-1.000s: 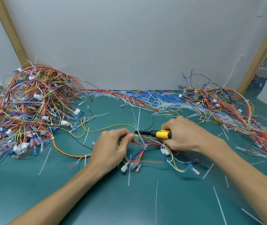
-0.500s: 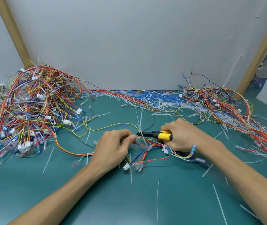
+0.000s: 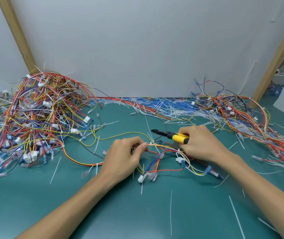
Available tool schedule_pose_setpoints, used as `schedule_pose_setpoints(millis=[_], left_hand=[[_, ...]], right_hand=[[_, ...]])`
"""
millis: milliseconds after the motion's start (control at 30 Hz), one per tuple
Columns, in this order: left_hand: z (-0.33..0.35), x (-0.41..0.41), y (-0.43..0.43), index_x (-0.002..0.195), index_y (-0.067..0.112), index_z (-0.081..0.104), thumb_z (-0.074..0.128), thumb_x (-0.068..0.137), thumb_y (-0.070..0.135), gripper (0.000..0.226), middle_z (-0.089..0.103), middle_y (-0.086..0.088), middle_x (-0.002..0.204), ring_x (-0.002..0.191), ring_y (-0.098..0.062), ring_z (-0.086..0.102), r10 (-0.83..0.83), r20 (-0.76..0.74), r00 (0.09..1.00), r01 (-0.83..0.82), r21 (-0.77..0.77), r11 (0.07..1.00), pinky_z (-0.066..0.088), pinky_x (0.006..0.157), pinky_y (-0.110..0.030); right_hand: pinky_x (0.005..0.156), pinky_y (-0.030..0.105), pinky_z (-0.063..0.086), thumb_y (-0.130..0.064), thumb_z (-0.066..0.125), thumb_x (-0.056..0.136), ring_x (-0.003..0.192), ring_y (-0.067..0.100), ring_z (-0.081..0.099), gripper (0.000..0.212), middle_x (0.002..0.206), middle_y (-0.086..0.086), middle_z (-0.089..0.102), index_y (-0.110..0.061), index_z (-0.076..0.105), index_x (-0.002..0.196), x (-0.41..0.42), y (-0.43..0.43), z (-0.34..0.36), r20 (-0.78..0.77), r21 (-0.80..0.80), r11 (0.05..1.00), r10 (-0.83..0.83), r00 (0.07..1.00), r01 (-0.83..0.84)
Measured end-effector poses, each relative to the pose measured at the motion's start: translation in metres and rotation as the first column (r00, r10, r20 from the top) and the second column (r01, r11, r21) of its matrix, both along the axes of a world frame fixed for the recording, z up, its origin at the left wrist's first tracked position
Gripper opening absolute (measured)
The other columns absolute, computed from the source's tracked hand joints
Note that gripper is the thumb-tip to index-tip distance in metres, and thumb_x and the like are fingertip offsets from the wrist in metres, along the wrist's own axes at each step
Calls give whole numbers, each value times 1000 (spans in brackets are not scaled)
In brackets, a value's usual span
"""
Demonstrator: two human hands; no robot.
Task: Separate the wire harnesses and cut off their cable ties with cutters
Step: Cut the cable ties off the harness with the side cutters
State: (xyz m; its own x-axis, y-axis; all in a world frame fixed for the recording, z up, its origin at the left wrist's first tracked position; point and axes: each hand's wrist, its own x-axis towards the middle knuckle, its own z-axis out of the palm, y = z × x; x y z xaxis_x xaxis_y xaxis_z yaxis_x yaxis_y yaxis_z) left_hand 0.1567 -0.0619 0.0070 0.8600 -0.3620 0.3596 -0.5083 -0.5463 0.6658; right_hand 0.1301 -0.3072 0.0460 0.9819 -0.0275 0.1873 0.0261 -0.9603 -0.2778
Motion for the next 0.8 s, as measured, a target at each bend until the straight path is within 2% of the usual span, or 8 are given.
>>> schedule_pose_setpoints(millis=[100,200,267,400,533,600,700,800], left_hand=[[2,-2,0,81,25,67,57,99,35,22,55,15,59,57,-14,50,-6,13,1000,6,-12,1000,46,59,-35],[3,-3,-1,82,25,65,57,99,34,21,59,10,61,62,-17,56,12,36,999,-11,-39,999,51,65,-39],[3,-5,-1,82,27,64,57,99,35,20,60,11,63,62,-15,58,17,47,999,-15,-48,999,52,65,-39],[3,-6,-2,82,30,62,57,98,35,18,61,14,66,62,-10,55,28,92,995,-24,-41,999,51,67,-40],[5,-12,-4,99,28,64,63,96,27,3,64,18,95,100,-11,51,35,280,959,-31,-20,999,41,87,-34],[6,-15,-5,108,26,62,64,95,28,14,59,17,106,107,-13,44,80,387,918,-87,0,996,32,88,-28],[11,-21,-8,101,24,59,58,95,29,8,53,19,96,98,-12,44,74,464,883,-62,-42,997,33,84,-29],[11,-27,-11,90,28,60,58,95,33,8,57,22,82,88,-9,46,-21,416,909,27,-9,1000,38,80,-31]], right_hand=[[57,31,42,-38,73,85,63,17,58,24,60,-3,63,-24,62,70,-12,4,-1,96,330,944,-63,993,28],[66,28,52,-40,81,81,63,9,65,24,70,-8,71,-24,64,77,-30,12,-8,39,566,824,-2,999,-21],[77,36,57,-32,84,79,74,11,70,20,80,-9,74,-23,68,85,-38,15,-15,37,593,804,27,999,-43],[68,24,48,-25,84,79,69,5,68,19,76,-20,71,-23,67,88,-40,19,-21,99,583,811,-11,995,-49],[65,28,48,-30,82,81,66,10,67,17,70,-13,72,-25,67,85,-40,19,-24,114,566,824,-62,991,-13],[64,28,47,-31,82,81,64,9,65,16,69,-14,71,-26,67,84,-41,19,-24,123,565,825,-84,989,0],[66,31,52,-31,82,81,66,12,66,16,71,-15,72,-26,67,82,-41,20,-25,137,582,813,-108,985,9],[68,33,52,-29,82,82,66,12,65,18,80,-18,74,-24,65,79,-42,20,-24,163,603,798,-125,979,1]])
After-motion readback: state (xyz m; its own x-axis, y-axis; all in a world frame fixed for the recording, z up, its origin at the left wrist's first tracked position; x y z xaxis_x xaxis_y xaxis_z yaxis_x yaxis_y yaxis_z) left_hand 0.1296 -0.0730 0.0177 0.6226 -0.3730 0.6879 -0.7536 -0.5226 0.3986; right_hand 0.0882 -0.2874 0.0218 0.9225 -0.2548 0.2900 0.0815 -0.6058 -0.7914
